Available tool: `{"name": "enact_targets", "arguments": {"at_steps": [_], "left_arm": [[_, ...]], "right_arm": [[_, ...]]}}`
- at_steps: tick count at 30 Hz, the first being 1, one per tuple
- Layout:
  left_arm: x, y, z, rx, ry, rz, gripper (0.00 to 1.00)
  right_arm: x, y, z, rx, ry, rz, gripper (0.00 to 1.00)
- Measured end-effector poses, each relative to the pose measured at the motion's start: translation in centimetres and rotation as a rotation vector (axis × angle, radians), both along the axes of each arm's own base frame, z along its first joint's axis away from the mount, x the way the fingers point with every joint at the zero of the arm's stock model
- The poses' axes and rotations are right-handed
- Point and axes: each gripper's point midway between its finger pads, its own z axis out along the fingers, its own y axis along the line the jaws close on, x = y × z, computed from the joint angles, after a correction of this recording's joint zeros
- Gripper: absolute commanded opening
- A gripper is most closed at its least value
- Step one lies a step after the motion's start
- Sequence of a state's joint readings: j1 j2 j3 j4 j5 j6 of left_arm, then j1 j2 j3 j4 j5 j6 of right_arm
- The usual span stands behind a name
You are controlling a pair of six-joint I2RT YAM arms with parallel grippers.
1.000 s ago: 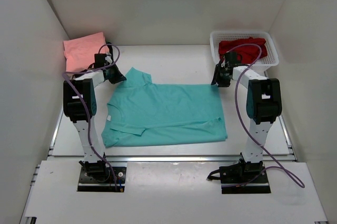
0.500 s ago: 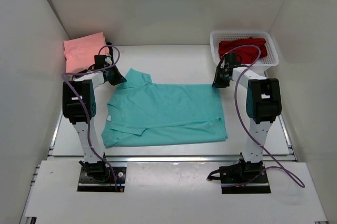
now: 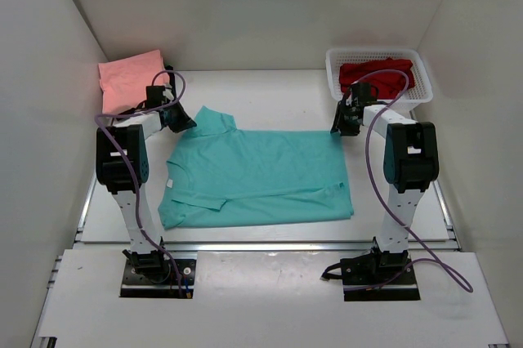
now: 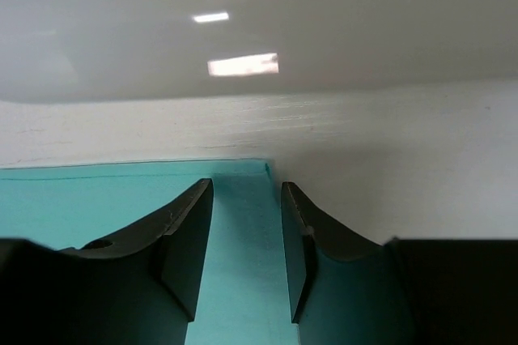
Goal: Fold and stack the t-shirts
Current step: Grap the side of the flattened tshirt furthest away from the robot with both arms
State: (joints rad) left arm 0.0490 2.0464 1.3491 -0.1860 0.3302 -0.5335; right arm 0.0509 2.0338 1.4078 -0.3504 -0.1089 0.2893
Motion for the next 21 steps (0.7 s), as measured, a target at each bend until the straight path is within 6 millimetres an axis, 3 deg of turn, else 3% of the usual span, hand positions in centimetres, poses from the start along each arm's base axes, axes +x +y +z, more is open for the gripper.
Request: {"name": "enact_targets", "arguments": {"at_steps": [15,20,21], "left_arm": [[-0.5,-0.2,-0.6,-0.015,0.012,0.014,0.0],[-0.6,0.0,-0.7,-0.015,0.014,0.017,0.0],[-0.6,0.0,-0.7,-0.015,0.011,0.017,0.0]], "right_arm": [[0.1,-0.5,-0.1,-0.041,-0.007,0.011,0.35],[0.3,0.6,-0.2,-0.011,-0.018,0.06,0.02],[0.3,0.7,-0.2,-0.004,-0.018,0.066,0.0]]}}
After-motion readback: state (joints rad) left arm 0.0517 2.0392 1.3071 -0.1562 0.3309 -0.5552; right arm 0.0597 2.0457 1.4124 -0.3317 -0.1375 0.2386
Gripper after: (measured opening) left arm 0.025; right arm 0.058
